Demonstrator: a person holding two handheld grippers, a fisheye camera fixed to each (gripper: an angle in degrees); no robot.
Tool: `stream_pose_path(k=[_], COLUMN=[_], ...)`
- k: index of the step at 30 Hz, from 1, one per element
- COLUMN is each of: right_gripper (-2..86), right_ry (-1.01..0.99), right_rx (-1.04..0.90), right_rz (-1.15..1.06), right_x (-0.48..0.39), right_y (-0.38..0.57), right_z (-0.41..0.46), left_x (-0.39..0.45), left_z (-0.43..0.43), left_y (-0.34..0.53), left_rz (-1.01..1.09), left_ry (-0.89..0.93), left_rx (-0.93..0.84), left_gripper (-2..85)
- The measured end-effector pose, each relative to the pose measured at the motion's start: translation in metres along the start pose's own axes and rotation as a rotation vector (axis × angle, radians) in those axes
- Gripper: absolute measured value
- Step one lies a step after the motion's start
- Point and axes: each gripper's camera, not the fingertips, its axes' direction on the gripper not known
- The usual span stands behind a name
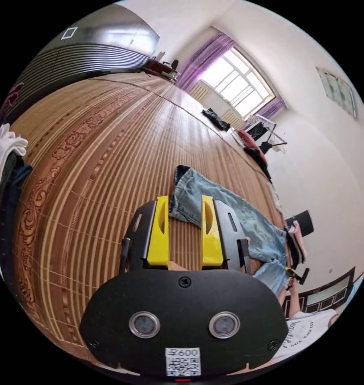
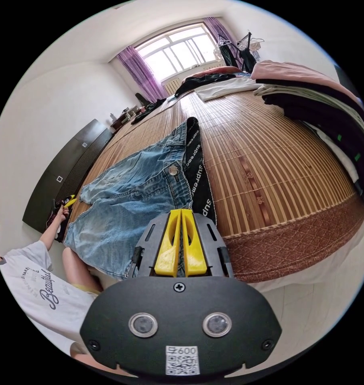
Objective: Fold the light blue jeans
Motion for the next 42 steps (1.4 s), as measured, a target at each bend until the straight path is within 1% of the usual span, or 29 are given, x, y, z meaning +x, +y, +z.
stream_pose_path(k=[1,3,4,6,8,11,13,15,16,18,20,21,22,23,25,27,28,29,30,31,32,34,35,36,37,38,39,40,42], right_gripper=[-0.8,-0.8,-0.8,-0.8,-0.9,-0.9,-0.9,-0.9,-0.9,-0.9,-0.9,-0.9,-0.8,-0.8,-0.8,-0.8,-0.8,-0.8,-0.8,-0.8,-0.8,-0.8,-0.8,-0.8,-0.8,-0.8,-0.8,-0.8,-0.8], right_ry=[0.000,0.001,0.005,0.010,0.019,0.044,0.065,0.081,0.083,0.071,0.032,0.019,-0.008,-0.029,-0.045,-0.037,-0.022,-0.001,0.010,0.028,0.038,0.035,0.026,0.021,0.014,0.010,0.011,0.015,0.024], right_rx=[0.000,0.001,0.001,0.000,-0.001,-0.004,-0.002,-0.002,-0.002,-0.003,-0.008,-0.008,-0.008,-0.007,-0.007,-0.006,-0.007,-0.007,-0.007,-0.008,-0.008,-0.008,-0.007,-0.006,-0.006,-0.006,-0.006,-0.007,-0.006], right_rz=[0.002,0.004,0.004,0.003,-0.002,-0.013,-0.024,-0.032,-0.034,-0.026,-0.002,0.008,0.028,0.045,0.059,0.054,0.044,0.031,0.023,0.012,0.005,0.010,0.017,0.021,0.028,0.031,0.030,0.028,0.021], right_x=[0.001,0.002,0.002,0.002,0.001,-0.005,-0.010,-0.014,-0.015,-0.012,-0.002,0.001,0.008,0.013,0.016,0.012,0.007,0.001,-0.003,-0.009,-0.013,-0.014,-0.013,-0.013,-0.012,-0.013,-0.014,-0.017,-0.022], right_y=[-0.004,-0.009,-0.012,-0.018,-0.024,-0.032,-0.035,-0.039,-0.042,-0.046,-0.052,-0.054,-0.056,-0.058,-0.061,-0.064,-0.065,-0.067,-0.067,-0.068,-0.069,-0.070,-0.071,-0.071,-0.072,-0.072,-0.072,-0.073,-0.073], right_z=[-0.003,-0.007,-0.010,-0.014,-0.020,-0.026,-0.031,-0.035,-0.039,-0.044,-0.052,-0.054,-0.058,-0.061,-0.066,-0.071,-0.074,-0.076,-0.077,-0.080,-0.082,-0.085,-0.088,-0.089,-0.091,-0.094,-0.095,-0.096,-0.099], left_x=[0.014,0.037,0.053,0.082,0.114,0.129,0.127,0.111,0.096,0.079,0.065,0.063,0.060,0.058,0.060,0.068,0.077,0.091,0.099,0.112,0.123,0.127,0.125,0.120,0.106,0.091,0.084,0.069,0.042], left_z=[0.009,0.031,0.052,0.060,0.069,0.066,0.060,0.053,0.046,0.036,0.035,0.038,0.050,0.068,0.101,0.133,0.151,0.166,0.174,0.190,0.200,0.202,0.200,0.197,0.192,0.183,0.180,0.181,0.182], left_y=[-0.004,-0.006,-0.006,0.001,0.007,0.005,0.000,-0.011,-0.018,-0.030,-0.048,-0.052,-0.061,-0.069,-0.078,-0.083,-0.084,-0.084,-0.084,-0.081,-0.077,-0.074,-0.074,-0.075,-0.078,-0.077,-0.076,-0.075,-0.075], left_rz=[0.032,0.102,0.146,0.247,0.364,0.422,0.403,0.290,0.206,0.117,0.013,-0.005,-0.044,-0.083,-0.113,-0.101,-0.080,-0.015,0.032,0.132,0.215,0.265,0.280,0.267,0.198,0.128,0.115,0.117,0.043], left_ry=[-0.075,-0.109,-0.137,-0.221,-0.307,-0.338,-0.354,-0.375,-0.398,-0.312,-0.118,-0.066,0.032,0.112,0.161,0.081,-0.048,-0.170,-0.218,-0.285,-0.346,-0.443,-0.443,-0.430,-0.427,-0.481,-0.499,-0.505,-0.506], left_rx=[-0.032,-0.117,-0.219,-0.214,-0.266,-0.327,-0.337,-0.347,-0.311,-0.243,-0.142,-0.117,-0.089,-0.087,-0.111,-0.153,-0.180,-0.193,-0.205,-0.237,-0.239,-0.194,-0.155,-0.135,-0.089,-0.012,0.018,0.030,-0.009], left_gripper=[11.5,10.3,8.3,5.2,4.4,4.4,5.2,7.3,7.6,8.4,9.5,10.0,10.8,11.5,12.0,12.1,11.9,11.7,10.9,9.4,6.3,3.9,3.3,3.0,2.4,1.8,1.6,1.3,1.0])
